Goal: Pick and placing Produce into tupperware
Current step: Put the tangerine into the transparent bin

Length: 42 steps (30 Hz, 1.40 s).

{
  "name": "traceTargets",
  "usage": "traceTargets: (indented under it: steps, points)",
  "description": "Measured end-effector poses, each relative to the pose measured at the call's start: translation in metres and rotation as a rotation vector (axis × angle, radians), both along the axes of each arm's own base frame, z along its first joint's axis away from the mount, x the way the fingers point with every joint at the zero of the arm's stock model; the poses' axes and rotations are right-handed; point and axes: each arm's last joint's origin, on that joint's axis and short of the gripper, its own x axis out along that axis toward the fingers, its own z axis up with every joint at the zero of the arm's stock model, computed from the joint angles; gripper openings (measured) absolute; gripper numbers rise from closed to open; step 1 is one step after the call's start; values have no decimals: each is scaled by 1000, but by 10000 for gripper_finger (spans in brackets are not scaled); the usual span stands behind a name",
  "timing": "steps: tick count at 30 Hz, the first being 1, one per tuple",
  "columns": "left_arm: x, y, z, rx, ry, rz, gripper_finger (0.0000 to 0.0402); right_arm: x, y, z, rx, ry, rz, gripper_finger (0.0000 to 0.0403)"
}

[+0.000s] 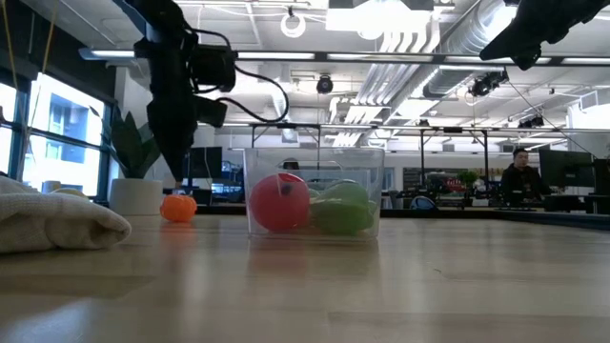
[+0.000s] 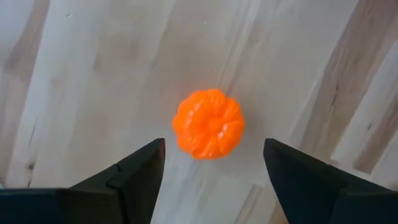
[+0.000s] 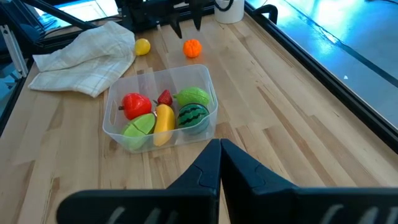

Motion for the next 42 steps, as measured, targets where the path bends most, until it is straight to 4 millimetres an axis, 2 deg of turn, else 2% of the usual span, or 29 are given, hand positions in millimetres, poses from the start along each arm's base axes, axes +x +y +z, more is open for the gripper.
traceTargets:
  steps: [11, 30, 42]
  points:
    - [12, 7, -29, -72, 31, -28, 271, 0, 0, 0, 0, -1, 0, 0]
    - [20, 12, -53, -104, 75, -54, 273, 0, 0, 0, 0, -1, 0, 0]
    - [22, 13, -54, -89, 68, -57, 273, 0, 0, 0, 0, 0, 0, 0]
